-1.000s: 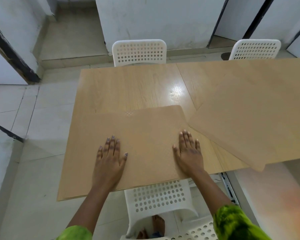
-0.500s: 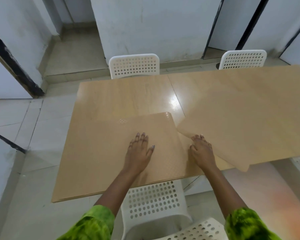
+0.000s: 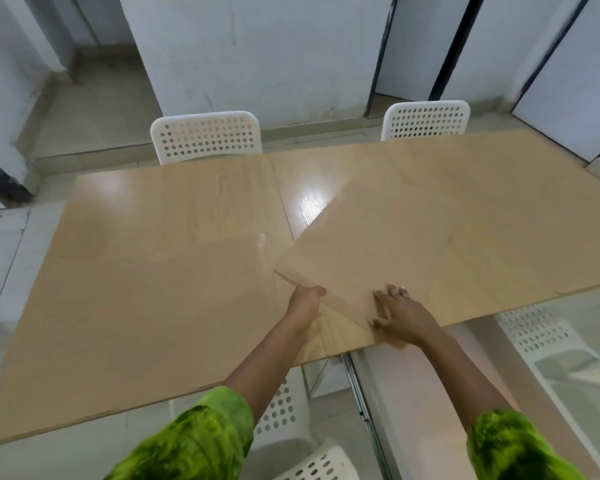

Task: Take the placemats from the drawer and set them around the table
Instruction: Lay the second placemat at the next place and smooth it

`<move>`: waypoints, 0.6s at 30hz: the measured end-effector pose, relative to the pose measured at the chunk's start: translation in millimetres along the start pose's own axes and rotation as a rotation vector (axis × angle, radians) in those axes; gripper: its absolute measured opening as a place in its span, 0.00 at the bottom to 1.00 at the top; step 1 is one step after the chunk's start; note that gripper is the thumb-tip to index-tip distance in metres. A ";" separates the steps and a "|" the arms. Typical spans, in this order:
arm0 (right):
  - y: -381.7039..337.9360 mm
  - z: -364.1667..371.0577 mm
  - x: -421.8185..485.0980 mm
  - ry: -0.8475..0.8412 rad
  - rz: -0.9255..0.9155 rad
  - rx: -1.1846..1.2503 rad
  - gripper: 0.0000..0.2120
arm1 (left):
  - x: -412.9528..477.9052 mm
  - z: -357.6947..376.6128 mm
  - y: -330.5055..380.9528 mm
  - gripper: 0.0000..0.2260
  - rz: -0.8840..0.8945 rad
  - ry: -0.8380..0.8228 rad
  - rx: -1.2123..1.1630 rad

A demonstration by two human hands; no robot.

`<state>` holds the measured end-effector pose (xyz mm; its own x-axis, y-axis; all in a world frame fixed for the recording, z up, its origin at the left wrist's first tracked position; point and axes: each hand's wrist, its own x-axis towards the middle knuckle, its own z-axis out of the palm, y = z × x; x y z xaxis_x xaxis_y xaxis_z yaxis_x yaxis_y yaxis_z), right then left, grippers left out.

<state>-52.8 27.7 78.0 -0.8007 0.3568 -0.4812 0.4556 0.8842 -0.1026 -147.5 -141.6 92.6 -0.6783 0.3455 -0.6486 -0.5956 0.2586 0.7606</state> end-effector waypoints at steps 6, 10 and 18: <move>22.0 -11.6 1.5 -0.042 -0.015 0.015 0.35 | 0.1 30.4 12.3 0.05 -0.147 0.064 -0.397; 4.5 -4.3 -1.3 -0.050 -0.055 -0.035 0.35 | 3.3 40.4 10.3 0.09 -0.135 0.117 -0.457; -4.7 -7.1 -4.1 0.115 -0.126 -0.183 0.16 | 6.6 37.9 9.4 0.07 -0.182 0.104 -0.483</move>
<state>-54.4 24.2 86.6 -0.8904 0.2629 -0.3715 0.2799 0.9600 0.0085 -141.3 -102.7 96.7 -0.5697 0.2362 -0.7872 -0.8217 -0.1480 0.5503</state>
